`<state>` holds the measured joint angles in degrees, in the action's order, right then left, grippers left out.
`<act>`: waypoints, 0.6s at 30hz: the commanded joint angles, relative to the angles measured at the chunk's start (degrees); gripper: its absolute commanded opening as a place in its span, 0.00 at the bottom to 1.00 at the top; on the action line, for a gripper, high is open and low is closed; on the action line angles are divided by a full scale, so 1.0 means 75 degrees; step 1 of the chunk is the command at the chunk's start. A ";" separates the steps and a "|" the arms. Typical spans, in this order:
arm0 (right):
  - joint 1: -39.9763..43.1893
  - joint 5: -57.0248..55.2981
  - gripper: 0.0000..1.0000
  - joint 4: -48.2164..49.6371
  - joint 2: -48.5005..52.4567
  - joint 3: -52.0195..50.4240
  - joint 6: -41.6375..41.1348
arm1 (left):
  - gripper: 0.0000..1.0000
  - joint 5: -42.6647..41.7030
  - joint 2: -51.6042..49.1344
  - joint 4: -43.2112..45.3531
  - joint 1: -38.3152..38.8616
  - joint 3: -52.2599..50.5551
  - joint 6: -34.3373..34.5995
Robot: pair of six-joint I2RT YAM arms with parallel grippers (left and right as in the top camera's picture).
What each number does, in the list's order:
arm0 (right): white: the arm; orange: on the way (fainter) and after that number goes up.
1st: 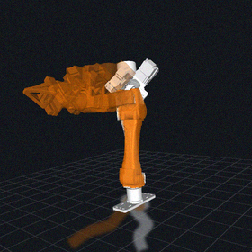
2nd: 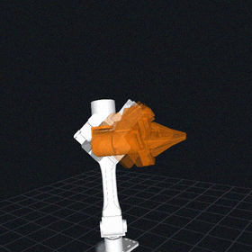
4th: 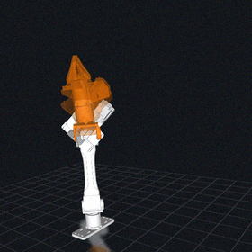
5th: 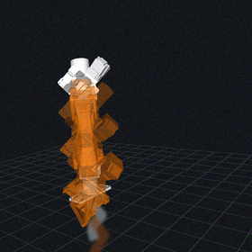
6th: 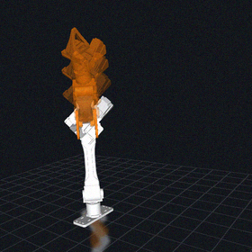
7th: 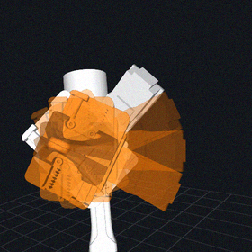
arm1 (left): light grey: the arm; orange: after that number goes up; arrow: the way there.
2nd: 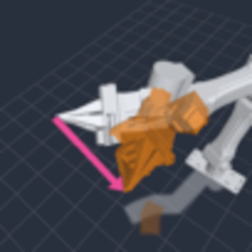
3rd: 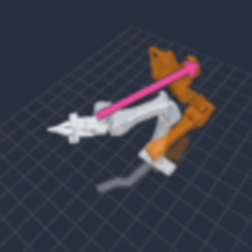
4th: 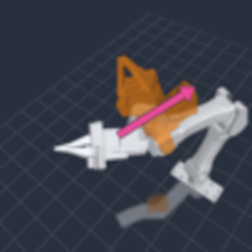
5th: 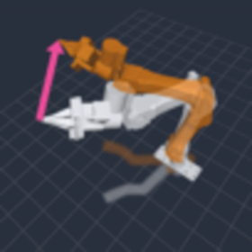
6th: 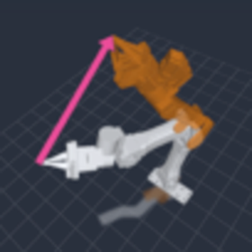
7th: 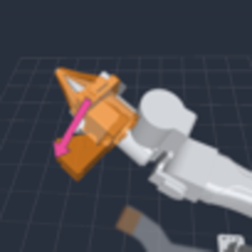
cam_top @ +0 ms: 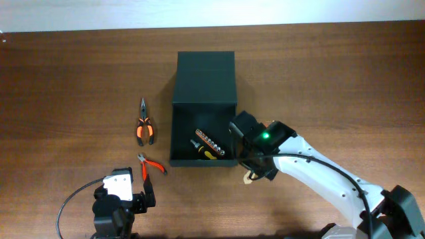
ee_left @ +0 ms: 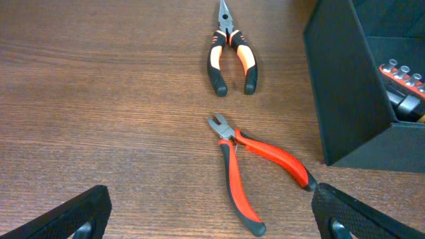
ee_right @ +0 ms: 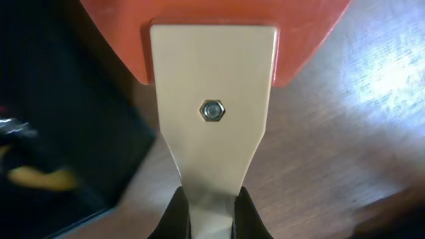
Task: Pack container
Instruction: 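Lift the scraper and carry it over the box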
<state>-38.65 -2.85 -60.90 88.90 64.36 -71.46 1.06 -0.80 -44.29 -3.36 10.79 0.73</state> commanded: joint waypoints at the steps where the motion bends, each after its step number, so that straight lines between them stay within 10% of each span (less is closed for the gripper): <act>1: 0.0009 -0.0356 0.04 -0.0119 0.0020 0.0667 0.1105 | 0.99 -0.0026 0.0061 0.0020 -0.0032 -0.0038 0.0076; 18: -0.0029 0.0956 0.13 0.1142 0.0026 0.1810 0.7507 | 0.99 -0.0026 0.0061 0.0020 -0.0032 -0.0038 0.0076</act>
<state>-38.65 0.80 -53.95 88.90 76.40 -28.12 1.06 -0.80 -44.29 -3.36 10.79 0.73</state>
